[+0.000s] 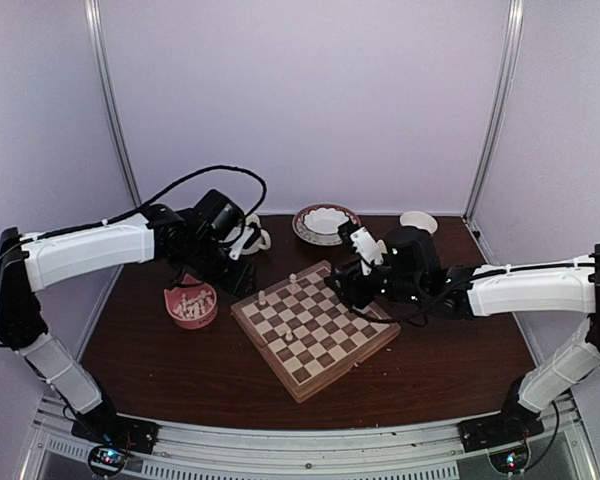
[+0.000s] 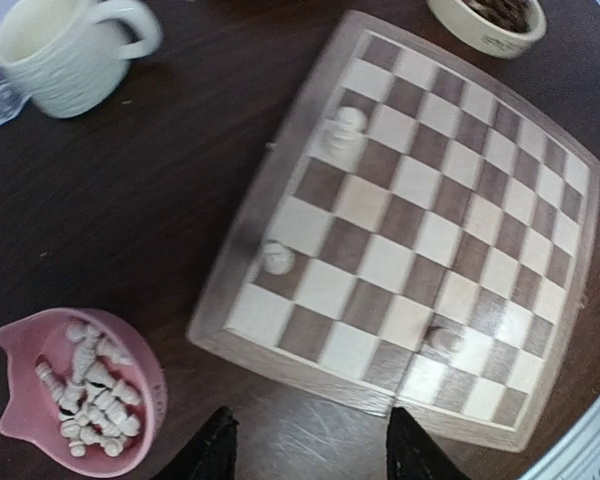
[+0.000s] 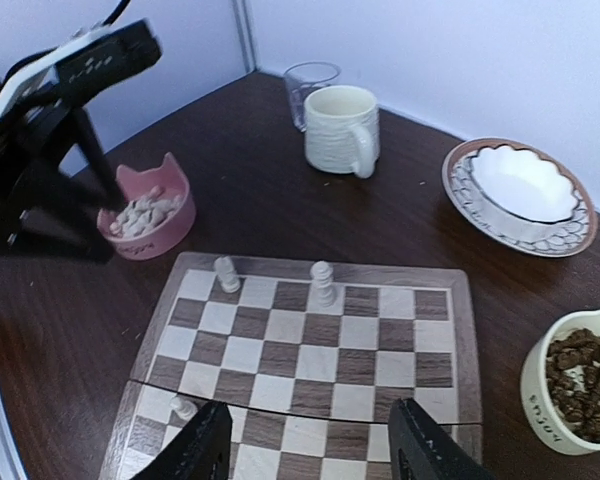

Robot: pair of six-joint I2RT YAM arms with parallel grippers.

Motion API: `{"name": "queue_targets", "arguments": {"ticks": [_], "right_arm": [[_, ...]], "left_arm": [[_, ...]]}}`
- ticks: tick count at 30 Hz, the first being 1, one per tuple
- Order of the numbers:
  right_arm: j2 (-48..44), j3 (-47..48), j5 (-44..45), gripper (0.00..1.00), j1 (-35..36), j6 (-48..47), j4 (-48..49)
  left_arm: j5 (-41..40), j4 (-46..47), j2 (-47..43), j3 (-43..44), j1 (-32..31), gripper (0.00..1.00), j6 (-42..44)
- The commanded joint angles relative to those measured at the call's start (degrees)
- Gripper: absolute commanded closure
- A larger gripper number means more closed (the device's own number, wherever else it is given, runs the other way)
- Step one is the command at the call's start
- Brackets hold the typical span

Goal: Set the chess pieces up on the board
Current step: Pick up the pawn from the chessboard.

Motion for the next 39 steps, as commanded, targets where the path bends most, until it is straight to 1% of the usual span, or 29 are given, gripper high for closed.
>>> {"name": "queue_targets", "arguments": {"ticks": [1, 5, 9, 10, 13, 17, 27, 35, 39], "right_arm": [[5.28, 4.27, -5.60, 0.43, 3.52, -4.15, -4.01], [9.47, 7.87, -7.61, 0.43, 6.16, -7.06, -7.09], [13.68, 10.76, -9.47, 0.45, 7.43, -8.38, -9.40], [14.69, 11.59, -9.72, 0.46, 7.66, -8.83, -9.75], [17.66, 13.81, -9.48, 0.49, 8.50, -9.02, -11.83], [20.86, 16.39, -7.30, 0.55, 9.09, -8.49, -13.31], [25.42, 19.44, -6.54, 0.62, 9.49, -7.92, -14.57], [26.87, 20.72, -5.54, 0.69, 9.90, -8.16, -15.47], [27.45, 21.20, -4.84, 0.70, 9.90, -8.34, -16.00]], "left_arm": [[-7.10, 15.47, -10.27, -11.82, 5.18, 0.47, -3.83], [-12.85, 24.55, -18.27, -23.62, 8.90, 0.44, -5.90], [-23.31, 27.47, -22.10, -30.10, 10.27, 0.41, -6.99], [-24.57, 28.33, -22.69, -31.28, 10.69, 0.40, -7.12], [-26.07, 31.70, -24.29, -33.98, 11.06, 0.39, -7.14], [-26.17, 36.48, -24.94, -36.94, 11.06, 0.39, -7.48], [-27.90, 37.42, -26.37, -38.40, 11.06, 0.38, -7.39], [-26.99, 37.39, -26.62, -38.34, 11.06, 0.38, -7.05], [-26.70, 37.14, -26.68, -38.06, 11.08, 0.38, -6.87]]}}
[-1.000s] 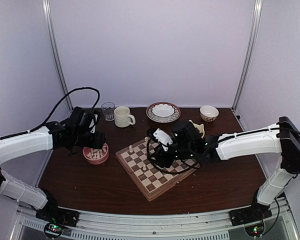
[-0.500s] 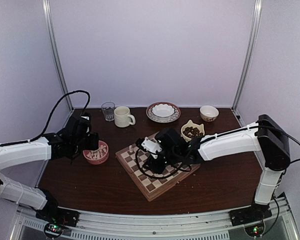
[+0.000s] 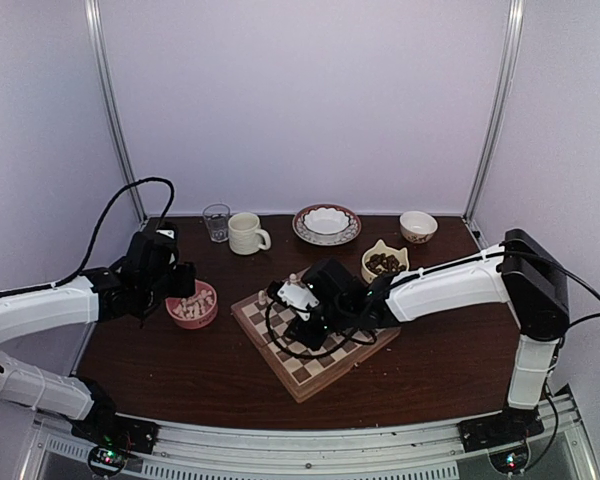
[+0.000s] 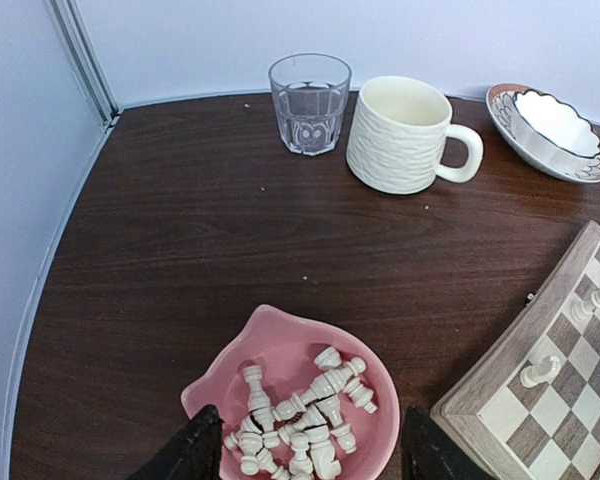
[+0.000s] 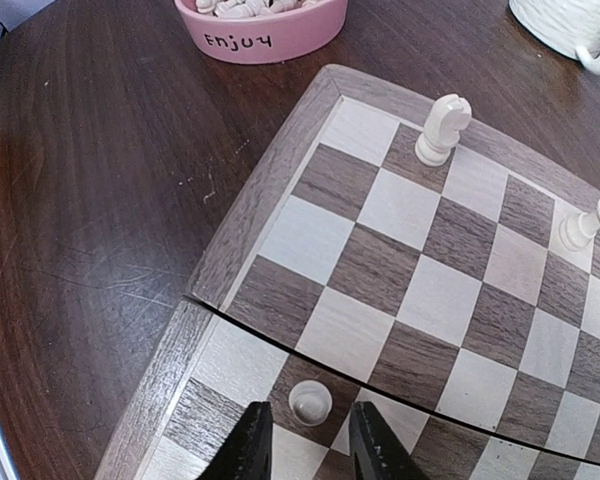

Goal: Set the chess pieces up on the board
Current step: Pick up the pawn from the chessboard.

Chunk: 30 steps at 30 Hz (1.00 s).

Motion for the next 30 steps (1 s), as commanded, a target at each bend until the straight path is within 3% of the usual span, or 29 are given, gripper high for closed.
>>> {"name": "queue_targets", "arguments": {"ticks": [1, 9, 23, 30], "right_arm": [[1.15, 2.24, 1.92, 0.70, 0.44, -0.36, -1.20], [2.94, 3.59, 1.93, 0.71, 0.58, -0.53, -2.08], [1.01, 2.02, 3.66, 0.91, 0.65, -0.17, -0.26], [-4.26, -2.73, 10.98, 0.97, 0.05, 2.76, 4.53]], "left_arm": [[-0.26, 2.40, -0.78, 0.11, 0.29, 0.38, 0.08], [0.06, 2.30, -0.88, 0.19, 0.29, 0.38, 0.08], [0.94, 1.99, -0.82, 0.55, 0.29, 0.38, 0.08], [0.69, 1.77, -1.43, 0.36, 0.29, 0.38, -0.01]]}}
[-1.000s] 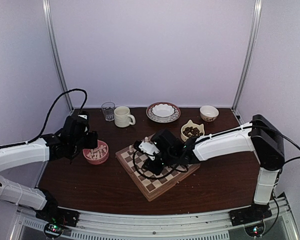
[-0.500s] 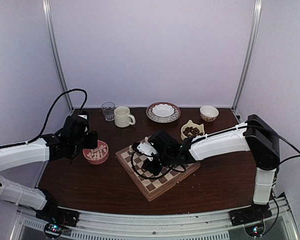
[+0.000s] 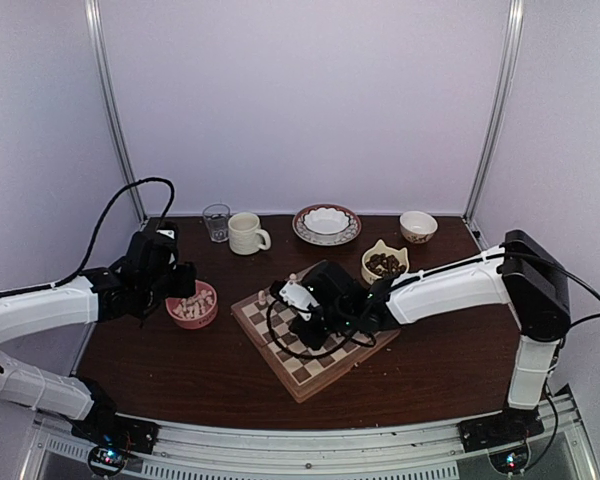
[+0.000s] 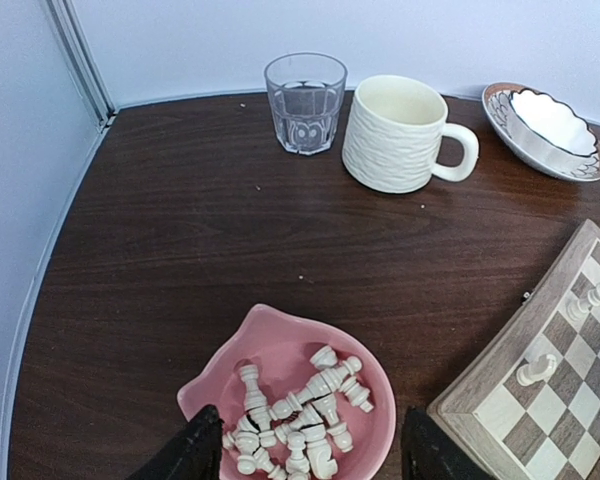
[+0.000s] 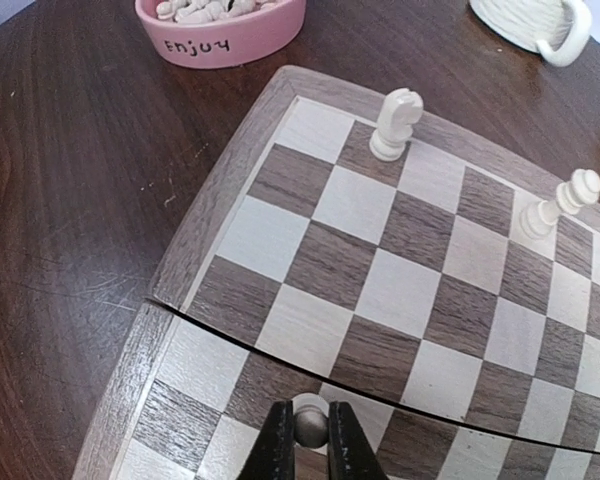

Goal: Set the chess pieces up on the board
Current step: Pick up the pawn from the chessboard, then place the pawn at d2.

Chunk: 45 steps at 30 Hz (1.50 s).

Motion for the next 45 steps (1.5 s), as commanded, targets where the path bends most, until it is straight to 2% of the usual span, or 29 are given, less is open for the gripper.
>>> {"name": "queue_targets", "arguments": {"ticks": [1, 7, 15, 25, 32, 45], "right_arm": [[-5.22, -2.72, 6.86, 0.97, -0.64, 2.87, 4.17], [-7.68, -2.63, 10.24, 0.96, -3.37, 6.18, 4.94], [-4.30, 2.03, 10.14, 0.96, -8.51, 9.41, 3.51], [3.80, 6.95, 10.12, 0.96, -9.32, 7.78, 4.18], [6.08, 7.99, 5.70, 0.96, -9.39, 7.31, 6.51], [9.15, 10.77, 5.56, 0.96, -9.48, 7.11, 4.93]], "left_arm": [[0.18, 1.77, -1.51, 0.32, 0.29, 0.38, -0.05], [0.49, 2.20, -1.87, -0.37, 0.29, 0.38, -0.36], [1.04, 2.25, -1.14, -0.07, 0.29, 0.38, -0.45], [0.64, 2.09, -1.23, 0.00, 0.29, 0.39, -0.27], [0.90, 2.03, -1.70, -0.02, 0.29, 0.39, -0.20], [1.73, 2.00, -1.35, 0.26, 0.31, 0.39, -0.27]]}}
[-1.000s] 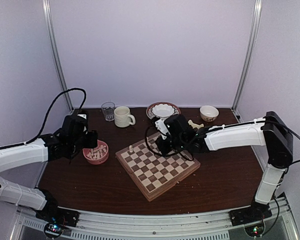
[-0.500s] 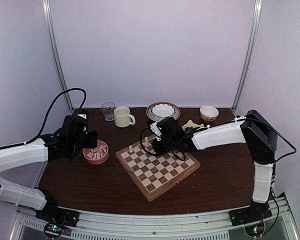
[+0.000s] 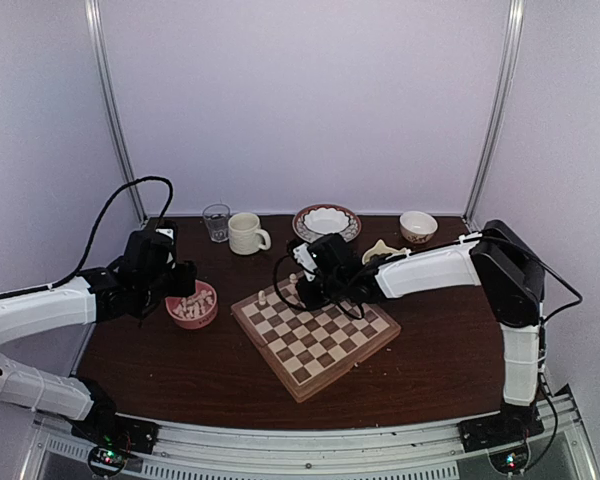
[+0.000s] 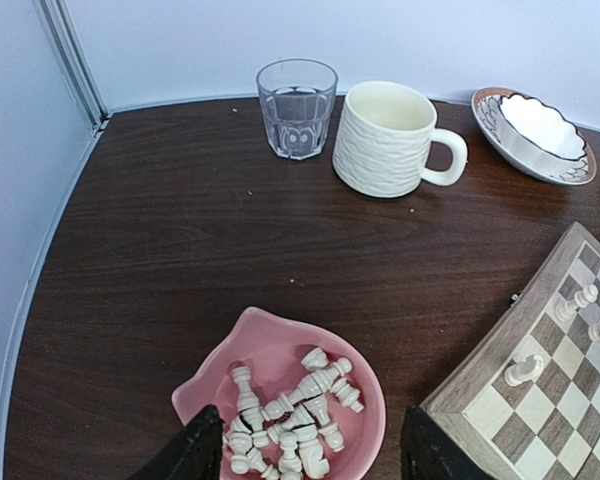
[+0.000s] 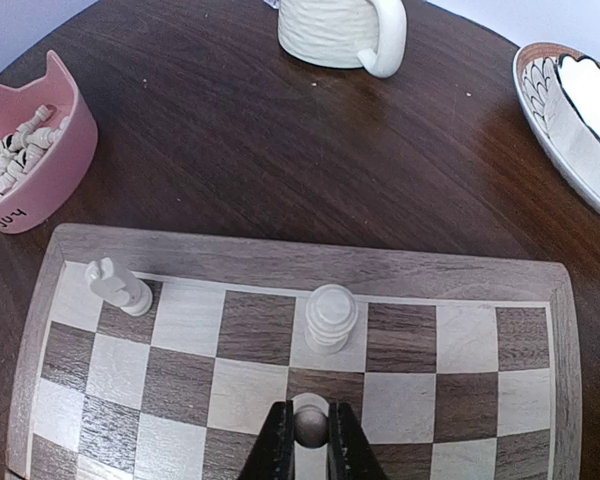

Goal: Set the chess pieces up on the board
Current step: Place the pawn at d2.

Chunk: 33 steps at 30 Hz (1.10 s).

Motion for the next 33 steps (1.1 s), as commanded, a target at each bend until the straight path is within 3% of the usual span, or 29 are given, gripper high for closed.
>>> {"name": "queue_targets", "arguments": {"ticks": [1, 33], "right_arm": [[1.46, 2.07, -0.25, 0.96, -0.32, -0.42, -0.41], [3.33, 3.81, 2.12, 0.90, -0.33, -1.82, -3.28]], "left_arm": [[0.69, 1.96, -0.31, 0.27, 0.29, 0.39, -0.24], [1.38, 1.61, -0.48, 0.43, 0.29, 0.39, 0.01]]}}
